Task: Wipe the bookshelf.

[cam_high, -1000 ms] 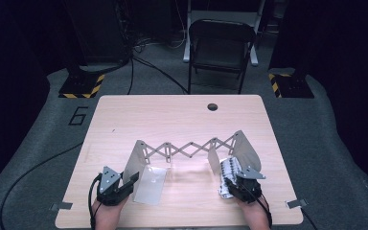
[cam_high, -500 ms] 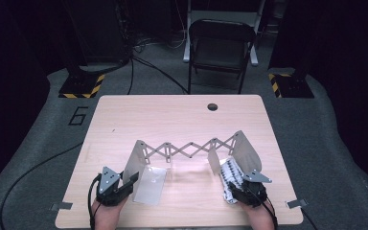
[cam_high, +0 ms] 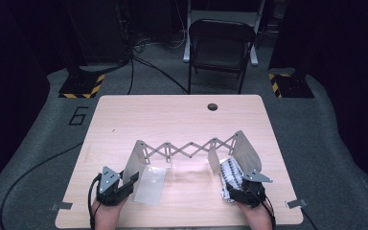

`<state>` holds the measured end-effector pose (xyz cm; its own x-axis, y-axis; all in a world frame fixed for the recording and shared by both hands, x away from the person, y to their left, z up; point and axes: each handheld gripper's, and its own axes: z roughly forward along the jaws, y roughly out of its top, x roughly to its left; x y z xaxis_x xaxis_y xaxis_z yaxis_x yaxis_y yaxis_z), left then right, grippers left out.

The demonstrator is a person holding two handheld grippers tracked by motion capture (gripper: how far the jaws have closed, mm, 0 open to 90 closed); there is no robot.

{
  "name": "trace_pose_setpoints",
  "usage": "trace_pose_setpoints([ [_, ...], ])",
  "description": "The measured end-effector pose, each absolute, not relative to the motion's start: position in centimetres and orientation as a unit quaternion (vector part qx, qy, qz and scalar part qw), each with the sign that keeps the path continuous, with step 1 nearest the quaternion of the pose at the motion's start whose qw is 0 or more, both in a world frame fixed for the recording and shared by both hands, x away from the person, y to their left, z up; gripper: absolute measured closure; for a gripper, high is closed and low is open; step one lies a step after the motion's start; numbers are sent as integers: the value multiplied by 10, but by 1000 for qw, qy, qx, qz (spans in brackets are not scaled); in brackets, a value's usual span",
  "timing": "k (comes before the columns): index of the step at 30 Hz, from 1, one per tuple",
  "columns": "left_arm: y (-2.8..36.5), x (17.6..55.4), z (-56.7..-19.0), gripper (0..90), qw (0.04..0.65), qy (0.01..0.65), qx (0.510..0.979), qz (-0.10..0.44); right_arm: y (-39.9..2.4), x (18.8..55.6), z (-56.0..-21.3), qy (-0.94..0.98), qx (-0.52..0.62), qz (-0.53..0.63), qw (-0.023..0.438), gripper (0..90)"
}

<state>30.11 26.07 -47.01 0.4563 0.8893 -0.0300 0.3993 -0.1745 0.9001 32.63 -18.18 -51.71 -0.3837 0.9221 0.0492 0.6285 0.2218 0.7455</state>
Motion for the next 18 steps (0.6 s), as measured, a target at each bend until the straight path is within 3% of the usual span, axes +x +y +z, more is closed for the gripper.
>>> trace_pose_setpoints([
  [7, 260, 302, -471, 575, 462, 448, 715, 273, -184, 324, -514, 749, 528, 360, 173, 192],
  [18, 260, 301, -471, 572, 463, 447, 715, 275, -180, 320, -521, 768, 513, 332, 192, 164],
])
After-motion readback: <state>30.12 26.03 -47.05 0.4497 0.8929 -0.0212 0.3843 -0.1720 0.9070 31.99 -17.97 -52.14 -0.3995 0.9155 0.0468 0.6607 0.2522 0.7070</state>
